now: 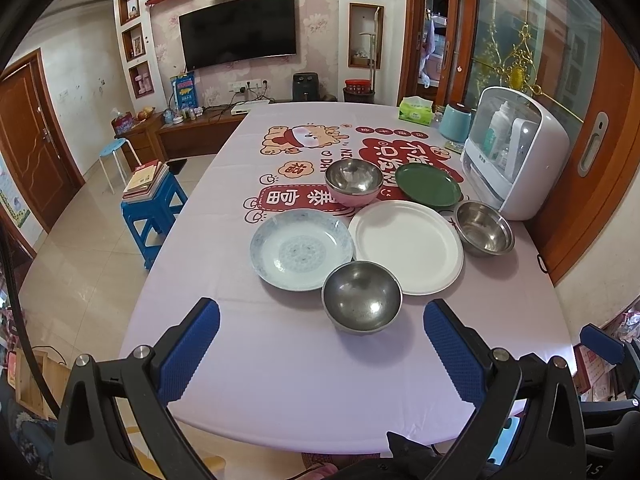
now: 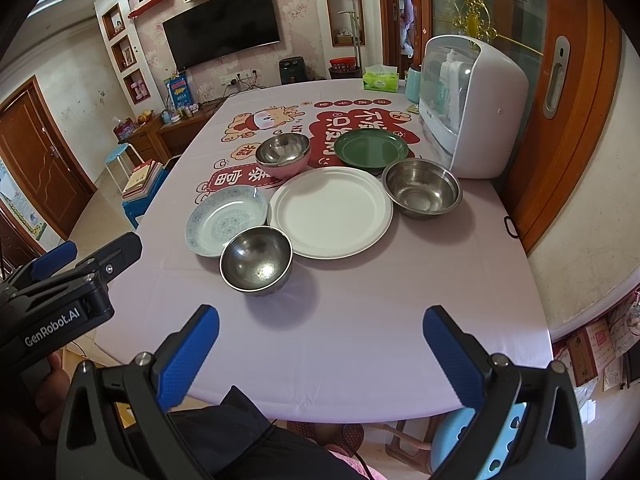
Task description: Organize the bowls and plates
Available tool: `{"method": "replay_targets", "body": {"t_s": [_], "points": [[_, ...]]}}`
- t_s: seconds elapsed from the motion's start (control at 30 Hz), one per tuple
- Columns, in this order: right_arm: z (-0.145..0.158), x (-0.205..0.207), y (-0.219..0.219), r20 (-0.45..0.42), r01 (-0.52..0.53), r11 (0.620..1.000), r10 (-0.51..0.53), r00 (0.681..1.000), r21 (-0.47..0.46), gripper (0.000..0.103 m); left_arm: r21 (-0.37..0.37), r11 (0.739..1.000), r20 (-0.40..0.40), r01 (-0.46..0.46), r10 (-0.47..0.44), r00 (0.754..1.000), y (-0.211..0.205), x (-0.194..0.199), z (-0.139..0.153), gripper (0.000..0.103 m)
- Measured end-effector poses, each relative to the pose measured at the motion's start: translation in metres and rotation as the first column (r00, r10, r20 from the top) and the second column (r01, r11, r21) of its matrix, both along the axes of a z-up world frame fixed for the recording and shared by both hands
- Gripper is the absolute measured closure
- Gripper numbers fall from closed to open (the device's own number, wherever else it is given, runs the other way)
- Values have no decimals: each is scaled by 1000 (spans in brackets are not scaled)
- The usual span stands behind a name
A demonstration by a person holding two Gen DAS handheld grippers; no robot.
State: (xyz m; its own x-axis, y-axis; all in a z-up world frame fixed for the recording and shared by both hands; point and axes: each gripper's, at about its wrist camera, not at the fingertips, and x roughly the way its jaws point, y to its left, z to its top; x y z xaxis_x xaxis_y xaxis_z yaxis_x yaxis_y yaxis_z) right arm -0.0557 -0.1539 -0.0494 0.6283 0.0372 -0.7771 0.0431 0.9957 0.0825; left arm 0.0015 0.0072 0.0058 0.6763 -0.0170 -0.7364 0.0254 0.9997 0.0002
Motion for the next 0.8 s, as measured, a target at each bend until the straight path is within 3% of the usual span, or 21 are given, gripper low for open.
{"method": "replay_targets", "body": {"t_s": [0.8], "points": [[1, -3, 13, 4, 2, 1000, -2, 1000, -7, 1, -2, 1000, -12, -11, 11, 1000, 25, -1, -10, 1]]}}
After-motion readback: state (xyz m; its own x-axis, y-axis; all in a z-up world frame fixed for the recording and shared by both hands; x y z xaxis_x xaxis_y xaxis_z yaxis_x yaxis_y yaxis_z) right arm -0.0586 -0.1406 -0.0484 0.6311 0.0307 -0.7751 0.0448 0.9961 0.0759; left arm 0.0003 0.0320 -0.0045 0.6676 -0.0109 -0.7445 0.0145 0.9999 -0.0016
